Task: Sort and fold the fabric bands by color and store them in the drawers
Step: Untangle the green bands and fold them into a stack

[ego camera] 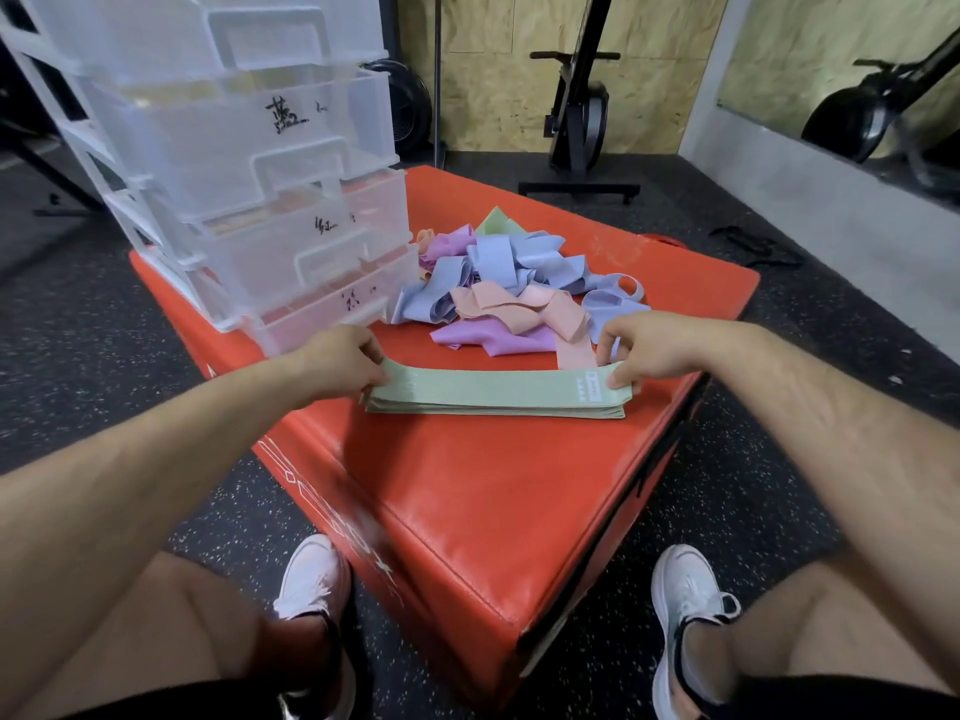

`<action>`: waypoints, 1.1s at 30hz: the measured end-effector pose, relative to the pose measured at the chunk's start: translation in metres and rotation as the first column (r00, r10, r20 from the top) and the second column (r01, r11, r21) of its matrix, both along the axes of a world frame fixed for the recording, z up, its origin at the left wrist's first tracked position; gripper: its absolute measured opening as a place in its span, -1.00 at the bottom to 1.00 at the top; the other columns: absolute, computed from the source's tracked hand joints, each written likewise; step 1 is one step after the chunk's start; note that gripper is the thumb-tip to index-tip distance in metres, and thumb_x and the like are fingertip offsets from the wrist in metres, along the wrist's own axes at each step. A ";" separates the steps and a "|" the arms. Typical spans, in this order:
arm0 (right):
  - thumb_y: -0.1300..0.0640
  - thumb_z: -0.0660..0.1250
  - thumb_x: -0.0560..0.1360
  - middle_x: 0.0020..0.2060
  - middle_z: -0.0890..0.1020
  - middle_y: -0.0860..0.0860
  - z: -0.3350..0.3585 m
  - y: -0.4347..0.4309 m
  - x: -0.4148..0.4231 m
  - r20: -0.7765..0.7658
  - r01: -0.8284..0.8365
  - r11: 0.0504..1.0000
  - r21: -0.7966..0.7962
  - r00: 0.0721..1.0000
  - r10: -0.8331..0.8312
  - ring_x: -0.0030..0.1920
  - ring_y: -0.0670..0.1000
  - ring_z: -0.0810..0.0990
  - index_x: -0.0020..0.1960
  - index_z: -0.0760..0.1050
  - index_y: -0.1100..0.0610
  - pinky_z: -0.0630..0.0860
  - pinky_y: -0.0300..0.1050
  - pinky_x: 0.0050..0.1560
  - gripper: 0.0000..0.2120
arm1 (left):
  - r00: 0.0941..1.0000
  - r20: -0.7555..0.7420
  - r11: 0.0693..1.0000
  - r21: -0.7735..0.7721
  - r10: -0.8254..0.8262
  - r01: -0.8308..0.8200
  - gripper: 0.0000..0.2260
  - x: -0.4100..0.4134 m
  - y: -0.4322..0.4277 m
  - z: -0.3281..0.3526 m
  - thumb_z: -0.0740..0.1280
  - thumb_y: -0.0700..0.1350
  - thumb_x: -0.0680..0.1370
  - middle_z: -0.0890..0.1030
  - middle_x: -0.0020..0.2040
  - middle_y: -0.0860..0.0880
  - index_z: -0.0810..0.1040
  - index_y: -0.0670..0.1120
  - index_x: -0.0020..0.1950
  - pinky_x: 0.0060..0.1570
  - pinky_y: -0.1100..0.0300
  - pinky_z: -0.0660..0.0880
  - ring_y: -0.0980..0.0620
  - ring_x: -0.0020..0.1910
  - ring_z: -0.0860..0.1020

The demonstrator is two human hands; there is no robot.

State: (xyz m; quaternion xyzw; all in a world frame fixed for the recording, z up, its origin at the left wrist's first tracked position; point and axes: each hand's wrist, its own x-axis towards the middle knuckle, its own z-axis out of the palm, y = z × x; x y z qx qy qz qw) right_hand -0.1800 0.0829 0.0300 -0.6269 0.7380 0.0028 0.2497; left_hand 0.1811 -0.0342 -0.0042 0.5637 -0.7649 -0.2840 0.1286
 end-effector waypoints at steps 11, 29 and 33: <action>0.06 0.48 0.42 -0.10 0.67 -0.12 -0.007 0.003 0.016 -0.113 0.011 1.000 -0.019 0.993 -0.013 -0.04 -0.05 0.62 -0.15 0.61 -0.07 0.58 -0.09 0.01 -0.94 | 0.956 0.251 0.959 -0.196 -0.151 0.203 -0.89 -0.006 -0.003 -0.010 0.34 -0.23 0.46 0.53 -0.08 -0.04 0.60 -0.03 -0.15 -0.04 0.24 0.42 -0.01 0.03 0.50; 0.07 0.09 0.61 0.19 0.62 -0.01 0.020 -0.124 0.034 0.076 0.136 0.846 -0.515 0.991 -0.112 0.17 0.10 0.56 0.26 0.51 -0.12 0.51 0.09 0.14 -0.68 | 0.979 0.075 0.919 -0.338 -0.189 0.203 -0.78 -0.159 -0.105 0.046 0.31 0.01 0.49 0.55 0.05 -0.03 0.60 0.04 0.10 0.22 0.06 0.41 -0.07 0.10 0.49; 0.07 0.07 0.62 0.22 0.58 -0.02 0.013 -0.157 0.019 0.112 0.200 0.812 -0.549 0.980 -0.165 0.22 0.11 0.53 0.26 0.50 -0.14 0.47 0.13 0.19 -0.68 | 0.984 0.146 0.956 -0.260 -0.099 0.135 -0.70 -0.205 -0.187 0.033 0.19 0.09 0.41 0.51 0.04 -0.01 0.55 0.18 0.09 0.17 -0.02 0.47 -0.09 0.10 0.51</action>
